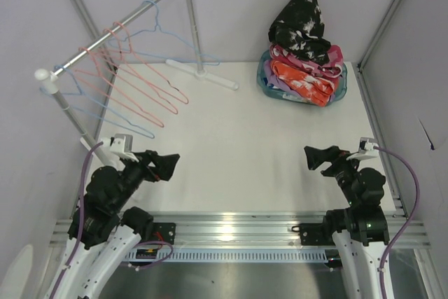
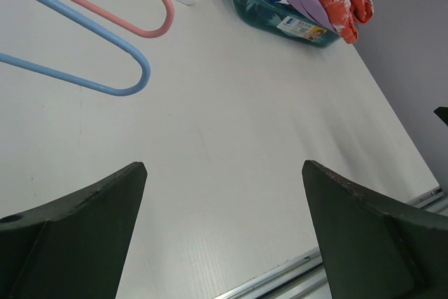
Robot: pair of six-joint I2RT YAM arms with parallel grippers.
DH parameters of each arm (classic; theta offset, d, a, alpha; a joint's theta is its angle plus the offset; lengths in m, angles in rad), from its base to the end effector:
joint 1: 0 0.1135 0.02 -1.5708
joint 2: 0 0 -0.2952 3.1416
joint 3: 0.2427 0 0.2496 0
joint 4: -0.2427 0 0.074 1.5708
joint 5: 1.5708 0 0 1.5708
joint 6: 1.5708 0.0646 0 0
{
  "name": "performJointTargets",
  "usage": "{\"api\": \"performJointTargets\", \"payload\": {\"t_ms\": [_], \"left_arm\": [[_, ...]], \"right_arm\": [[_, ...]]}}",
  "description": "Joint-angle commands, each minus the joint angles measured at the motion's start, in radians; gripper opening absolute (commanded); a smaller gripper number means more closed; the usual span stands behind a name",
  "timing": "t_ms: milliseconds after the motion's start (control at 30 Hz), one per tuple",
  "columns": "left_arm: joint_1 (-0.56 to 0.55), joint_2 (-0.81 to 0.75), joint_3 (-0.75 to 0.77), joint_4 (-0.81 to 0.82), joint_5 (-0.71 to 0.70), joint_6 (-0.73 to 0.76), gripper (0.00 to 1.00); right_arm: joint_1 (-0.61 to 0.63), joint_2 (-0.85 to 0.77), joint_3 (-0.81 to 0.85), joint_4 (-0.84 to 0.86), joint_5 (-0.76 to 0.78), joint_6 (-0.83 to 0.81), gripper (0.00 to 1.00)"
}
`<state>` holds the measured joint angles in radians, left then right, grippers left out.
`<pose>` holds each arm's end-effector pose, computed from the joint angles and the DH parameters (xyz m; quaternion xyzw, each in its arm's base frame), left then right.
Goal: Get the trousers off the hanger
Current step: Hang the hanger back to the clothesline with the left arm
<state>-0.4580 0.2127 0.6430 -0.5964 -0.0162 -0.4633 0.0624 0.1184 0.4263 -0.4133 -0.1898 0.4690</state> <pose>0.0572 -0.0271 0.3085 -0.0072 0.7633 -0.2816 0.5814 0.0753 0.0169 0.2645 0.0873 0.7376 0.2428 0.6240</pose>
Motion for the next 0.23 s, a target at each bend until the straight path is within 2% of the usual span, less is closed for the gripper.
{"api": "performJointTargets", "payload": {"t_ms": [0,200], "left_arm": [[0.001,0.019,0.000,0.018,-0.005,-0.014,0.99],[0.001,0.005,-0.002,0.012,-0.021,-0.021,1.00]], "right_arm": [[0.004,-0.010,0.017,0.027,-0.017,-0.010,0.99],[0.004,-0.013,0.020,0.022,-0.014,-0.009,1.00]]}}
